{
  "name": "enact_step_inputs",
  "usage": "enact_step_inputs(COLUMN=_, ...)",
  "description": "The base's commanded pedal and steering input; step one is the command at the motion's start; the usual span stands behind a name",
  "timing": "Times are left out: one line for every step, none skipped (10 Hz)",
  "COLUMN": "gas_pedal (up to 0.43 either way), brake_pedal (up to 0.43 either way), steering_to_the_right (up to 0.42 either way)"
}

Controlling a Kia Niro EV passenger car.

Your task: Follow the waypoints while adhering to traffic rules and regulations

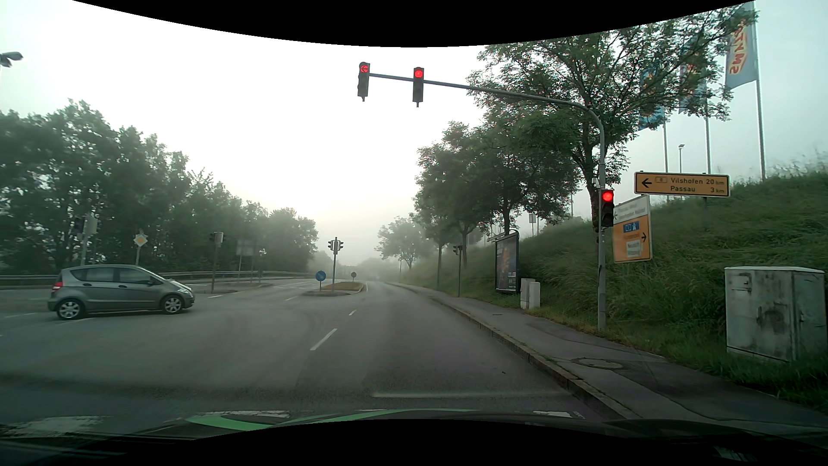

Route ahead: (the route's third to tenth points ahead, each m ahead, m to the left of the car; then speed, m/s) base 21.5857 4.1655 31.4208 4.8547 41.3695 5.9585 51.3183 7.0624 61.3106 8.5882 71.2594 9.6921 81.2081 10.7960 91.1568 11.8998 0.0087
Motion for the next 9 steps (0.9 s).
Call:
enact_step_inputs(gas_pedal=0.0, brake_pedal=0.268, steering_to_the_right=-0.052)
enact_step_inputs(gas_pedal=0.0, brake_pedal=0.268, steering_to_the_right=-0.052)
enact_step_inputs(gas_pedal=0.0, brake_pedal=0.268, steering_to_the_right=-0.052)
enact_step_inputs(gas_pedal=0.0, brake_pedal=0.268, steering_to_the_right=-0.052)
enact_step_inputs(gas_pedal=0.0, brake_pedal=0.274, steering_to_the_right=-0.052)
enact_step_inputs(gas_pedal=0.0, brake_pedal=0.274, steering_to_the_right=-0.052)
enact_step_inputs(gas_pedal=0.0, brake_pedal=0.274, steering_to_the_right=-0.052)
enact_step_inputs(gas_pedal=0.0, brake_pedal=0.274, steering_to_the_right=-0.052)
enact_step_inputs(gas_pedal=0.0, brake_pedal=0.274, steering_to_the_right=-0.052)
